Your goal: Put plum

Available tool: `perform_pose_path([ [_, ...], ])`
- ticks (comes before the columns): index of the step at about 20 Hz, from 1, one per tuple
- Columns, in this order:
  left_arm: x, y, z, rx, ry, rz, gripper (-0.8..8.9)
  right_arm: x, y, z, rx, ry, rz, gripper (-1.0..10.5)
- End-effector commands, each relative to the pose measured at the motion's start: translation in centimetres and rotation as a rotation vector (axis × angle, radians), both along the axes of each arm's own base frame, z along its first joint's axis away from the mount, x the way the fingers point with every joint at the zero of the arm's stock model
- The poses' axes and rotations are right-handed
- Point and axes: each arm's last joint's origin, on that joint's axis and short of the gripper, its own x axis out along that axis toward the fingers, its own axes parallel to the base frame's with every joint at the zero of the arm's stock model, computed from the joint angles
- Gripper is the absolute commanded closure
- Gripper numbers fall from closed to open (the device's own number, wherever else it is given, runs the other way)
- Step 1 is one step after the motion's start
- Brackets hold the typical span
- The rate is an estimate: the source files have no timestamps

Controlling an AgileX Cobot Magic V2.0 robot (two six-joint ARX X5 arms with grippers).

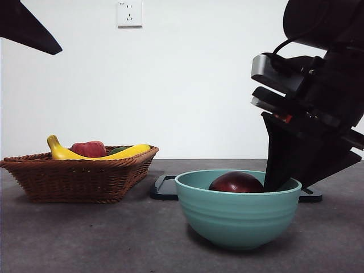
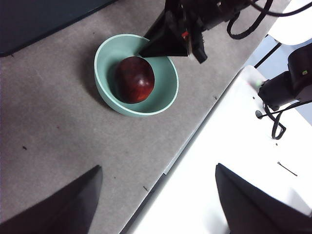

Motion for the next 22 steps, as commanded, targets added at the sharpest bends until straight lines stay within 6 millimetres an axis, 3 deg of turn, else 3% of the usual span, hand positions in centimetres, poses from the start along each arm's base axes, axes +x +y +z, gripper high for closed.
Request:
perform_pose_path([
  [1,0.1,-0.2,0.3,-0.012,-0.013,-0.009,4.39,0.1,0.4,-0.2,0.007,-0.007,0.002,9.3],
  [7,0.1,-0.2,0.3,-0.014,-0.015,-0.009,4.40,0.6,0.7,0.7,0.044,-0.024,-0.019,9.4],
  [13,0.1,-0.2,0.3,-0.014,-0.015,-0.009,4.39,2.9,0.9,4.9,0.092,-0.117,-0.067,9.4],
  [18,0.1,-0.2,0.3,-0.013,-0.014,-0.009,4.39,7.3,0.2,7.2,0.091,-0.168,-0.130,9.4],
  [22,0.1,-0.2,0.3,-0.013,-0.014,-0.009,4.39,12.1,0.1,7.0,0.068,-0.171,-0.171,9.4],
])
